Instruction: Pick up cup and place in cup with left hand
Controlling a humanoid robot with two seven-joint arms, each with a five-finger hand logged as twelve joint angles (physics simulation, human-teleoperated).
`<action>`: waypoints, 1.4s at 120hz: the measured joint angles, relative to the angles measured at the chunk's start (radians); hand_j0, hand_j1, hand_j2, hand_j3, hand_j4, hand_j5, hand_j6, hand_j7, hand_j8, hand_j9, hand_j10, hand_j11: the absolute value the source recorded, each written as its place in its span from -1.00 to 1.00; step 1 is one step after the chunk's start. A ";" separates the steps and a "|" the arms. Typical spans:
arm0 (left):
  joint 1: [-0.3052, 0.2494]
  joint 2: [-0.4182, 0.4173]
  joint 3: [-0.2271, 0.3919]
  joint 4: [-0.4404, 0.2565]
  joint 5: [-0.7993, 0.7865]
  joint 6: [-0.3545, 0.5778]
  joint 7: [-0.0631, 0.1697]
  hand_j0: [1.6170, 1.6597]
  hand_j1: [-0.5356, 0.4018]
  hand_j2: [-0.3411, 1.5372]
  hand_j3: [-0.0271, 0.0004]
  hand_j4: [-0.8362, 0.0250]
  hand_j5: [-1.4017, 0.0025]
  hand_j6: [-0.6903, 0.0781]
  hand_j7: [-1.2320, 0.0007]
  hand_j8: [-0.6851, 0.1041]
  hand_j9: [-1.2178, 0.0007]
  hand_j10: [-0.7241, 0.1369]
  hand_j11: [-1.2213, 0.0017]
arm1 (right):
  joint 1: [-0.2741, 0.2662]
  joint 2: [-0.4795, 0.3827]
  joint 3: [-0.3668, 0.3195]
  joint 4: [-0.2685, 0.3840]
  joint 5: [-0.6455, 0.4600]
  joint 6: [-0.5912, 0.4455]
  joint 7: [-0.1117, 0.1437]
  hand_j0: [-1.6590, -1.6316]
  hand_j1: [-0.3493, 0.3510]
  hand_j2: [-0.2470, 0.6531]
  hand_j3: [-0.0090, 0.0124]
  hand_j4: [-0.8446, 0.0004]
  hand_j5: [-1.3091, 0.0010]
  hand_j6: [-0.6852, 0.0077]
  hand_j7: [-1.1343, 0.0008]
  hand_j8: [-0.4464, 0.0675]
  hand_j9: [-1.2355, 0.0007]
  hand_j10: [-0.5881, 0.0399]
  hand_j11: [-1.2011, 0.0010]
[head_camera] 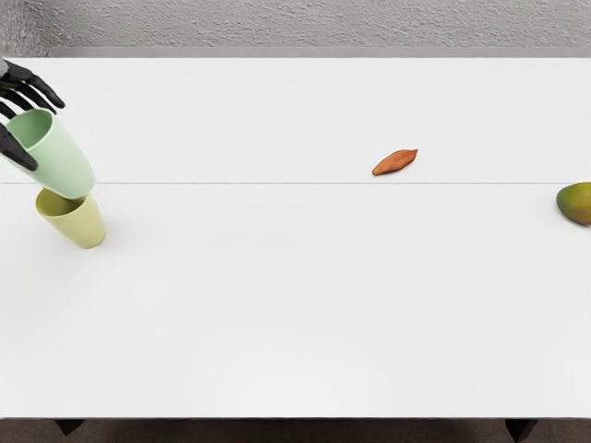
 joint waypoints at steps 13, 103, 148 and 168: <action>0.006 0.005 0.001 0.006 0.010 0.021 0.000 0.85 -0.11 -0.43 0.97 -0.16 0.09 -0.24 -0.02 -0.10 -0.04 -0.29 -0.04 | 0.000 0.000 0.000 0.000 0.000 0.000 0.000 -0.93 -1.00 -0.45 -0.16 1.00 1.00 0.98 1.00 0.74 1.00 0.87 1.00; 0.085 0.004 -0.001 0.016 0.066 0.082 -0.002 0.88 -0.12 -0.36 0.97 -0.17 0.11 -0.32 -0.03 -0.17 -0.02 -0.35 -0.03 | 0.000 0.000 0.000 0.000 0.000 0.000 0.000 -0.93 -1.00 -0.45 -0.16 1.00 1.00 0.98 1.00 0.74 1.00 0.87 1.00; 0.090 0.002 -0.005 0.016 0.064 0.088 -0.014 0.91 0.08 -0.48 0.97 0.13 0.35 -0.09 0.26 -0.06 0.26 -0.14 0.26 | 0.000 0.000 0.000 0.000 0.000 0.000 0.000 -0.93 -1.00 -0.45 -0.16 1.00 1.00 0.98 1.00 0.74 1.00 0.87 1.00; 0.090 0.002 -0.006 0.013 0.063 0.084 -0.021 0.92 0.26 -0.54 0.97 0.33 0.51 0.12 0.45 0.10 0.44 0.06 0.44 | 0.000 0.000 0.000 0.000 0.000 0.000 0.000 -0.93 -1.00 -0.45 -0.16 1.00 1.00 0.98 1.00 0.74 1.00 0.87 1.00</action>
